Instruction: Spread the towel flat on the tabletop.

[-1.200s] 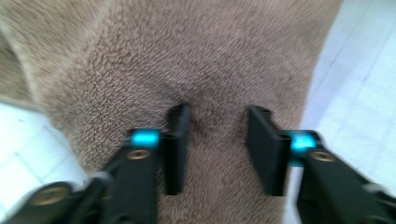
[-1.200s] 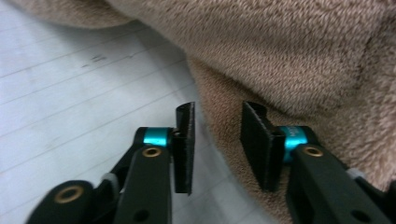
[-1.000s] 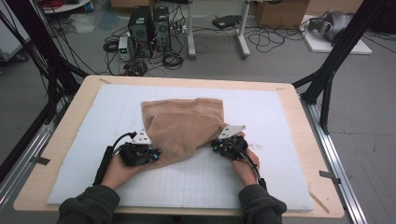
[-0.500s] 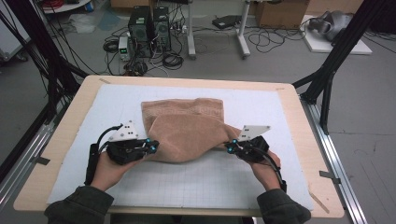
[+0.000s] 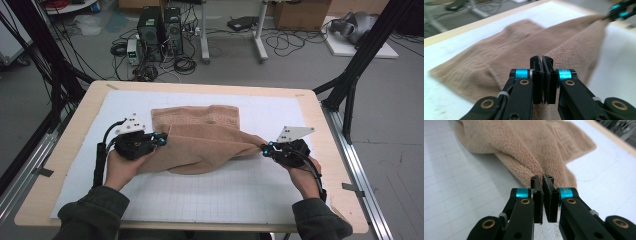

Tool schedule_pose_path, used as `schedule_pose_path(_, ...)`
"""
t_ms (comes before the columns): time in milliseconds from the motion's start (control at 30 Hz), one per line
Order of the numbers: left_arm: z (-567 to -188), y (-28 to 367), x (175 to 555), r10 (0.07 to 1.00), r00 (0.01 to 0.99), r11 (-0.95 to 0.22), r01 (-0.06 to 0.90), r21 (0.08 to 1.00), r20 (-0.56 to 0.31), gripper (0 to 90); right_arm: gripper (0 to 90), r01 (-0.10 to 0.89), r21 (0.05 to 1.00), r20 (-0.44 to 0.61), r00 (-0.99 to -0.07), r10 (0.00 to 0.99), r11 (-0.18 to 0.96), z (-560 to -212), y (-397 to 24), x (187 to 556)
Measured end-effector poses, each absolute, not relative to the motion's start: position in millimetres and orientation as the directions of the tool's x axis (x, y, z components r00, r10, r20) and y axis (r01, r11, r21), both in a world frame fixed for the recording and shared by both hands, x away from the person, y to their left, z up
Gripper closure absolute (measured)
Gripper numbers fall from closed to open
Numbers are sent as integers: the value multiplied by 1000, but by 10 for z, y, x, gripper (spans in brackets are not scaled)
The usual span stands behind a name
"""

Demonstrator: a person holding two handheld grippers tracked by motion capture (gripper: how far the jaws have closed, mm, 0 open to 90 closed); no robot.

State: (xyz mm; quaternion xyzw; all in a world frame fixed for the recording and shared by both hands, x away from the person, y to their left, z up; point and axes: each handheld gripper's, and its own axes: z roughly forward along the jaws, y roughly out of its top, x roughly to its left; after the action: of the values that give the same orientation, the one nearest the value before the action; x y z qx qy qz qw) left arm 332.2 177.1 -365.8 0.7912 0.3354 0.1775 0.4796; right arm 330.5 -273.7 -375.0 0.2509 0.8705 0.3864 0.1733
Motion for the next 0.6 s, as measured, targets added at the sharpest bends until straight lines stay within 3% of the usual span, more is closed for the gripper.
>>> schedule_pose_path(100, -3844, 1744, 3470, 727, 687, -374, 400, 837, -4, 871, 871, 342, 726, -83, -818, 569, 597, -3916, -2652, 3412)
schedule_pose_path(233, -4067, 1732, 3604, 729, 683, -402, 479, 780, -44, 862, 843, 363, 713, -55, -823, 565, 599, -4090, -2566, 3459)
schedule_pose_path(333, -4005, 1751, 3562, 736, 676, -391, 462, 796, -31, 769, 739, 358, 722, -46, -829, 557, 592, -4065, -2541, 3407)
schedule_pose_path(400, -3934, 1788, 3506, 732, 681, -375, 446, 813, -36, 689, 730, 335, 753, -54, -827, 560, 567, -3996, -2546, 3349)
schedule_pose_path(600, -3828, 1842, 3308, 700, 714, -404, 409, 818, -11, 603, 709, 266, 768, -86, -859, 505, 582, -3949, -2383, 3188)
